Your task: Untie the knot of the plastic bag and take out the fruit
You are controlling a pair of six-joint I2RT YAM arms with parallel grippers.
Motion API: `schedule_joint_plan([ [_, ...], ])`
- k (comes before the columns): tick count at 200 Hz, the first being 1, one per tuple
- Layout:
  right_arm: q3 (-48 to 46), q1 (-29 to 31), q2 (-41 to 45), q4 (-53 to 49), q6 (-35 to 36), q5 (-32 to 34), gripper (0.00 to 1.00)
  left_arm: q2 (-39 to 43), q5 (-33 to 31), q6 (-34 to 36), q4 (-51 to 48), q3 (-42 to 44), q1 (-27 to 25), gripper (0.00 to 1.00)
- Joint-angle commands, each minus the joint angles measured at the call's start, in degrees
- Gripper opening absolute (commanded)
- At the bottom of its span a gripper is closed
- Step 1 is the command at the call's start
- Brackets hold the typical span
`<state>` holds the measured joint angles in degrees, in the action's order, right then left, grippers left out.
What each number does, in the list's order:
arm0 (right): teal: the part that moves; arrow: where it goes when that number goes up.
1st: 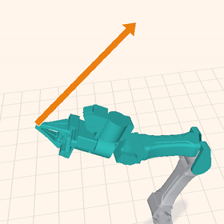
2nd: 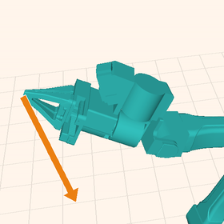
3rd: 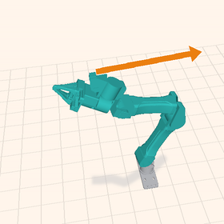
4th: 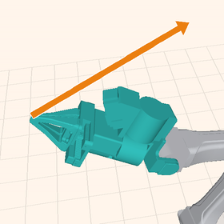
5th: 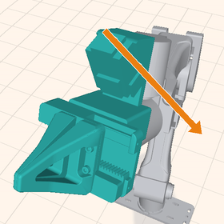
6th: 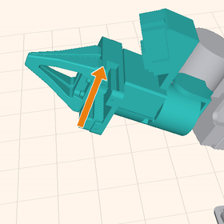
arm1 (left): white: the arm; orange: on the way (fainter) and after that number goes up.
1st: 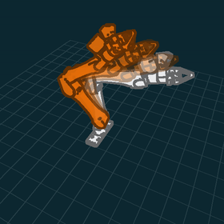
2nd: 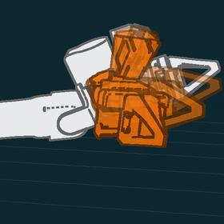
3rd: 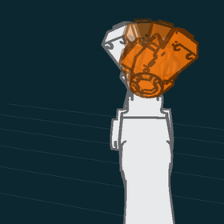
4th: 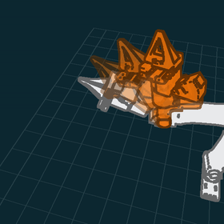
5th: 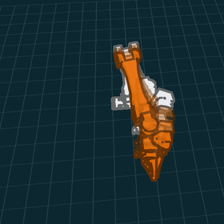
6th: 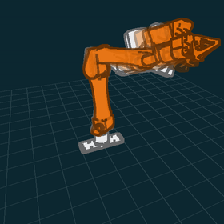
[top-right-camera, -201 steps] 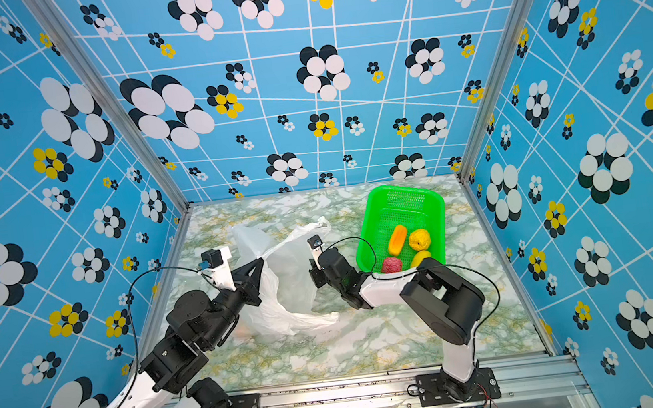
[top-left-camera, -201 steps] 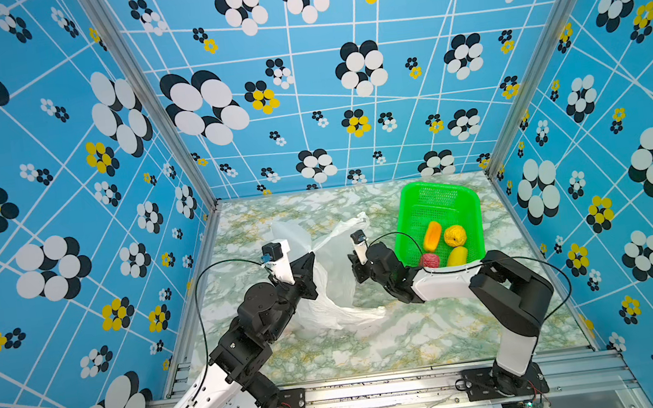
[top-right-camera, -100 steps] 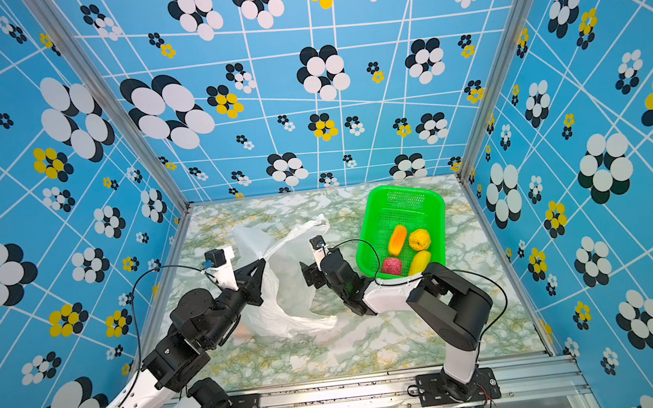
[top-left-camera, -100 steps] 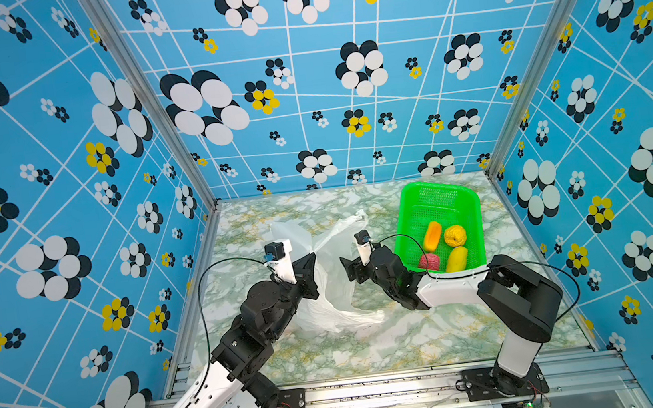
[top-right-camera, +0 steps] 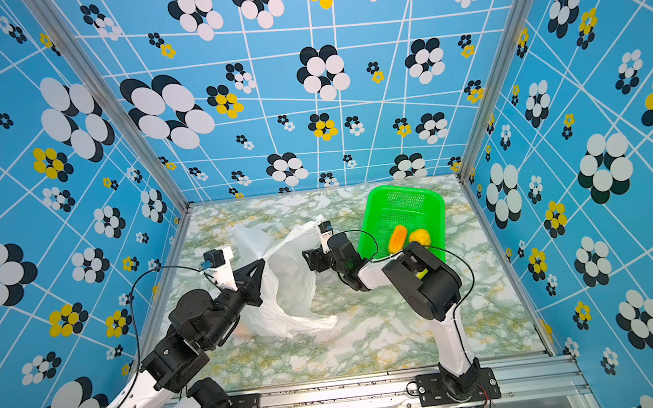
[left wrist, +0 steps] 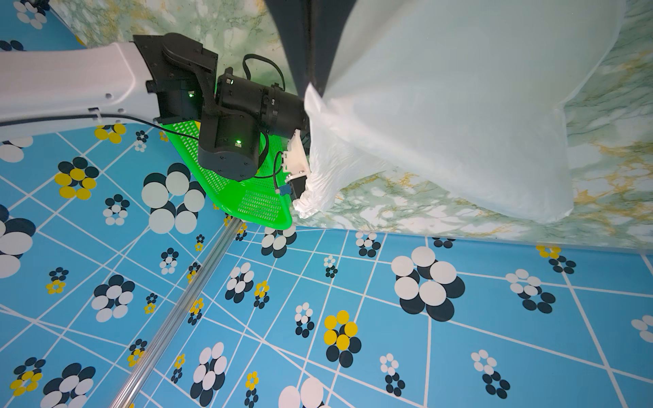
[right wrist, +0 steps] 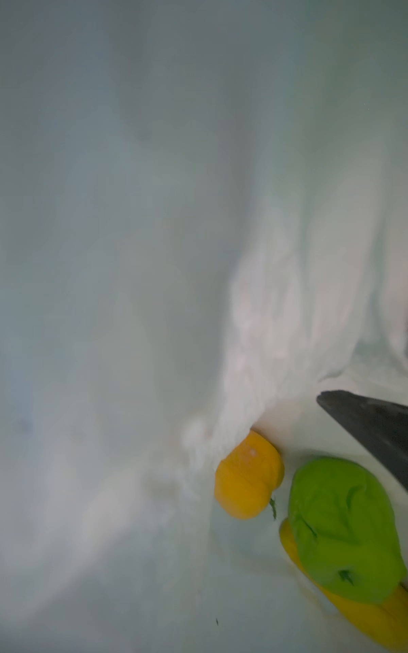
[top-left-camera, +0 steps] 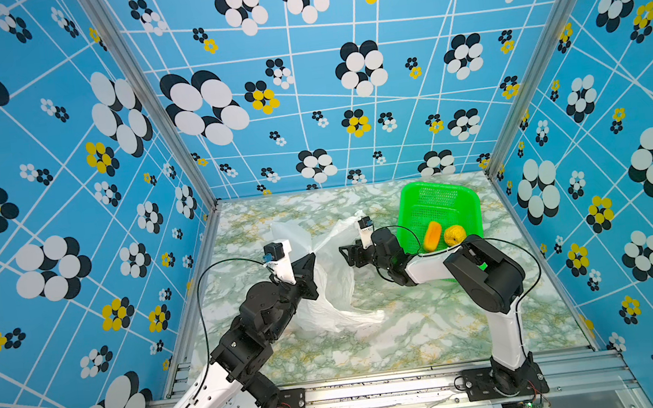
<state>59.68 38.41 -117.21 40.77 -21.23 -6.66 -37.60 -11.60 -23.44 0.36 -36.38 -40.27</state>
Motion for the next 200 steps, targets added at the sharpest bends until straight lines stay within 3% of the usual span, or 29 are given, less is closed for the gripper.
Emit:
schedule_joint_plan([
  [1,0.4,-0.27,-0.96,4.2,-2.26,-9.16,0.6,0.43,0.17,-0.56,-0.05,-0.55,-0.33,0.0],
  [31,-2.97,-0.88,2.16,6.95,-0.61,-8.88,0.2,0.19,-0.81,-0.56,-1.01,-1.08,-0.33,0.0],
  [60,-9.33,-0.88,9.63,8.63,1.99,-3.4,0.0,-0.27,-3.05,-0.1,-1.68,-1.26,-0.24,0.0],
  [83,-16.18,-0.82,16.13,10.72,3.06,-0.4,0.0,-1.05,-4.09,0.4,-1.78,-1.42,-0.07,0.0],
  [137,-31.24,0.74,28.78,15.05,1.73,13.4,0.0,-1.86,-5.75,1.14,-1.1,-0.72,0.61,0.0],
  [200,-32.5,18.84,31.67,10.9,3.53,31.24,0.0,-3.29,-4.83,1.92,1.42,0.6,1.52,0.0],
])
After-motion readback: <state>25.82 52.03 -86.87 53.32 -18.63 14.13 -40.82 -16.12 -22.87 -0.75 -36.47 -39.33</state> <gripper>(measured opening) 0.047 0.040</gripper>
